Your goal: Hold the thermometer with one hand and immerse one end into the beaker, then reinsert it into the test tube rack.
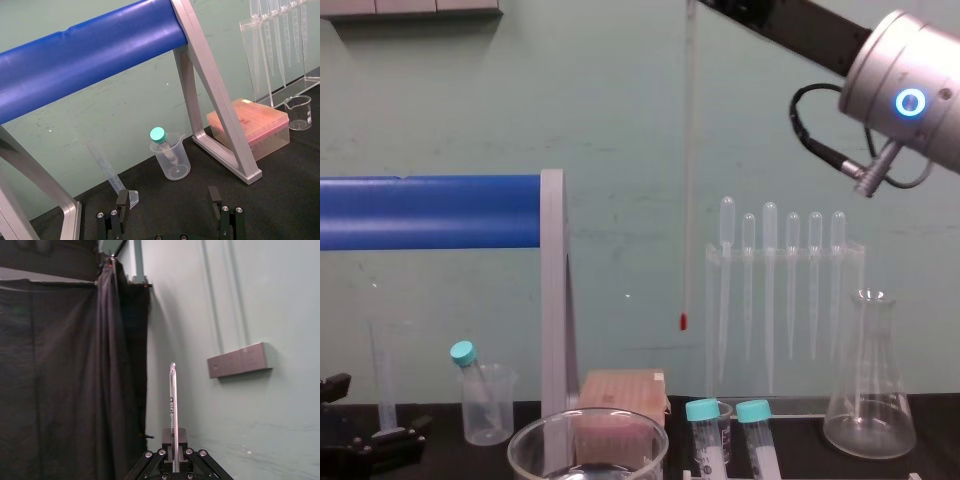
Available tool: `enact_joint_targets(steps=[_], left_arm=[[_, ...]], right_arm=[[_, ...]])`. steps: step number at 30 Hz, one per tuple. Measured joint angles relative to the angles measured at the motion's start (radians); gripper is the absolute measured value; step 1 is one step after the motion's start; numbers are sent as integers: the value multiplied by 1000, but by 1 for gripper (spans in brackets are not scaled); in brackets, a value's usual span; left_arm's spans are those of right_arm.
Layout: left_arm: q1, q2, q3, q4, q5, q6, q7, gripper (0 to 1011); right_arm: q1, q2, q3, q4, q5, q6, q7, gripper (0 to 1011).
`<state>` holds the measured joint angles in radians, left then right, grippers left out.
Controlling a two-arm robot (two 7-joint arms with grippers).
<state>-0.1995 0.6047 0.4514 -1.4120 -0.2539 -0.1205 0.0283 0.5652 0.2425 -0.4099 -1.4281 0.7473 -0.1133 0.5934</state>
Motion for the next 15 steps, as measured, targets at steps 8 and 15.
enact_joint_targets(steps=[8, 15], left_arm=[[0, 0, 0, 0, 0, 0, 0, 1008], [0, 0, 0, 0, 0, 0, 0, 1008]], right_arm=[[21, -16, -49, 28, 30, -2, 43, 57], [37, -29, -82, 62, 42, -7, 69, 57]])
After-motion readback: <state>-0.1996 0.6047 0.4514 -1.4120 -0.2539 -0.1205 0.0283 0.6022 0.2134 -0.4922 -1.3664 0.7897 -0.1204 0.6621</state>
